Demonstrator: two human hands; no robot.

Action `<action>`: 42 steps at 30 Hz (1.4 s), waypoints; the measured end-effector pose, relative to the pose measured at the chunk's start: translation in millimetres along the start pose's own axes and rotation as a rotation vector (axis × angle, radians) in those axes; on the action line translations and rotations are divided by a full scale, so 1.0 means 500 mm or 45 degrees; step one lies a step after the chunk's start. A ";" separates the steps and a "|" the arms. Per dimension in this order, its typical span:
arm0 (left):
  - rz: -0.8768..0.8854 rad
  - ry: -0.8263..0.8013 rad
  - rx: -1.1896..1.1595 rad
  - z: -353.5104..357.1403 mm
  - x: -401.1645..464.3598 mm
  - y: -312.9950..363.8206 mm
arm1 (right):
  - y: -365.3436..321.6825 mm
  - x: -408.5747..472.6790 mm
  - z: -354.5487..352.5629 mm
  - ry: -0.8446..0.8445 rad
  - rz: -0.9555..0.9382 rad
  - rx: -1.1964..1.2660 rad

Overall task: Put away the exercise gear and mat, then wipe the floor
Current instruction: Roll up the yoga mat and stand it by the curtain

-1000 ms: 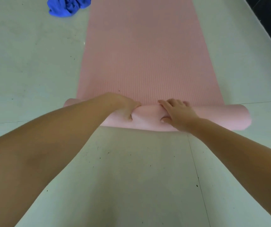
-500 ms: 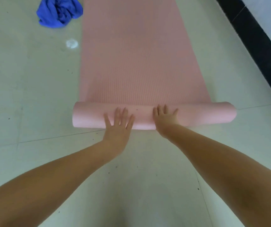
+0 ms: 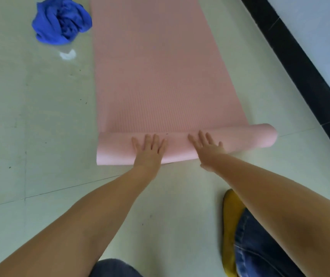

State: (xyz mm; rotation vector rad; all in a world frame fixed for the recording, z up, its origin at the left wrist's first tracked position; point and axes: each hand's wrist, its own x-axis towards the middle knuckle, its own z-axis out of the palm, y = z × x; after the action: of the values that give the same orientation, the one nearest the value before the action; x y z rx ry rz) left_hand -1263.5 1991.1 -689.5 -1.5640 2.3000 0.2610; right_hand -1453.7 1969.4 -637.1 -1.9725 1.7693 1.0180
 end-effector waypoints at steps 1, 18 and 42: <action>0.002 -0.022 0.026 -0.003 0.007 -0.007 | 0.008 0.010 -0.005 -0.016 -0.054 -0.003; -0.144 -0.221 -0.100 -0.076 0.088 -0.035 | 0.073 0.147 -0.016 0.330 -0.506 -0.285; -0.054 -0.386 -0.508 -0.179 0.283 -0.100 | 0.165 0.238 -0.051 0.622 -0.683 -0.083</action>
State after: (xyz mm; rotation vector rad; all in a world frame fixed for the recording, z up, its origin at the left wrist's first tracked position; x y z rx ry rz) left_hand -1280.4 1819.9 -658.8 -1.6128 2.0596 0.9262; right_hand -1526.2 1849.0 -680.2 -2.6948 1.2681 0.4442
